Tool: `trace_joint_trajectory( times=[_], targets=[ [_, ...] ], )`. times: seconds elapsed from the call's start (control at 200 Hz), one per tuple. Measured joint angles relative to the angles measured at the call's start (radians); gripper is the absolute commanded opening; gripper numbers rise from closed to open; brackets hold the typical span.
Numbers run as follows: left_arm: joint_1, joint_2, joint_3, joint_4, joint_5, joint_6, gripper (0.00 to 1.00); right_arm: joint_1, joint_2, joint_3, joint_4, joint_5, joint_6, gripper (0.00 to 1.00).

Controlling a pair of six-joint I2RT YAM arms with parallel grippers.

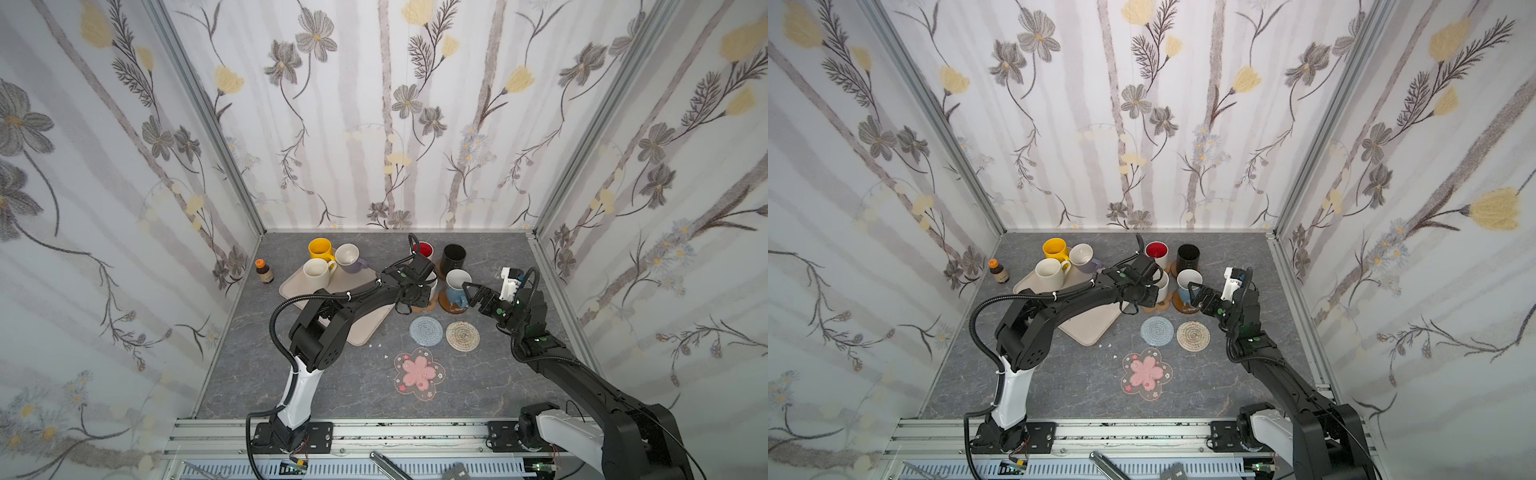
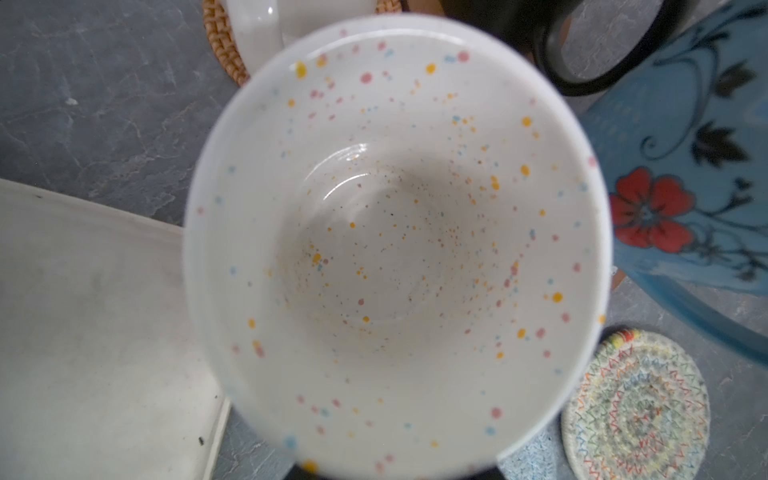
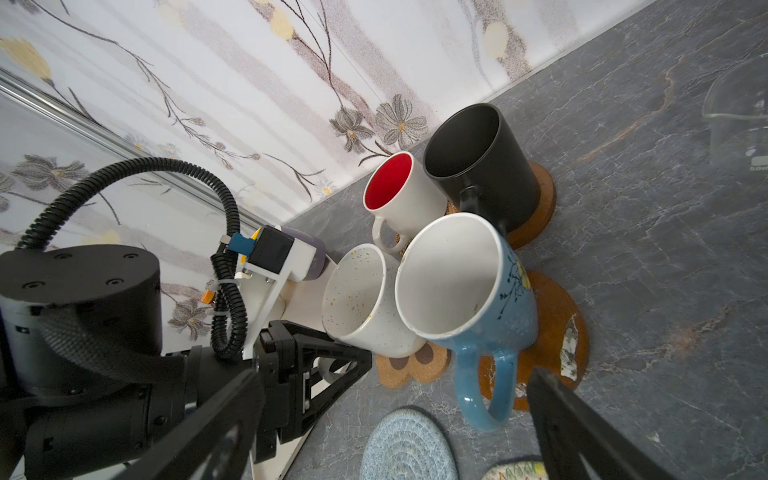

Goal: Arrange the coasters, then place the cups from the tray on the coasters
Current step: 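Lower the speckled mug onto the paw coaster and open the left gripper, then raise the left gripper toward the tray while the right gripper moves toward the tray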

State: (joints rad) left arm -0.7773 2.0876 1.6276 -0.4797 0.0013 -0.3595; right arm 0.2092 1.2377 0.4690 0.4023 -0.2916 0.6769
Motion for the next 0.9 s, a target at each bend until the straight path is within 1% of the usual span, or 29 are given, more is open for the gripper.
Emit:
trace_joint_trajectory(
  times=[0.075,0.14,0.24,0.405,0.53,0.645,0.794,0.899],
  targets=[
    [0.0,-0.002,0.0,0.004,-0.001,-0.006,0.47,0.0,-0.004,0.0,0.001,-0.002,0.0,1.0],
    [0.0,-0.006,0.001,0.005,-0.002,-0.007,0.56,0.0,-0.006,0.0,0.001,-0.003,0.0,1.0],
    [0.0,-0.027,0.003,0.011,-0.018,-0.015,0.75,0.0,-0.007,0.0,0.001,-0.01,-0.001,1.0],
    [0.0,-0.087,-0.005,0.017,-0.11,-0.064,0.99,0.0,-0.015,0.0,0.0,-0.01,-0.005,1.0],
    [0.008,-0.148,-0.018,0.019,-0.181,-0.11,1.0,0.0,-0.029,-0.002,0.0,-0.009,-0.005,1.0],
    [0.043,-0.202,-0.028,0.019,-0.189,-0.14,1.0,0.0,-0.04,-0.005,0.0,-0.008,-0.005,1.0],
    [0.133,-0.246,-0.053,0.027,-0.151,-0.163,1.0,0.006,-0.043,-0.006,0.0,-0.009,-0.005,1.0],
    [0.214,-0.252,-0.071,0.027,-0.108,-0.177,0.94,0.016,-0.014,0.025,-0.005,-0.009,-0.007,1.0]
  ],
)
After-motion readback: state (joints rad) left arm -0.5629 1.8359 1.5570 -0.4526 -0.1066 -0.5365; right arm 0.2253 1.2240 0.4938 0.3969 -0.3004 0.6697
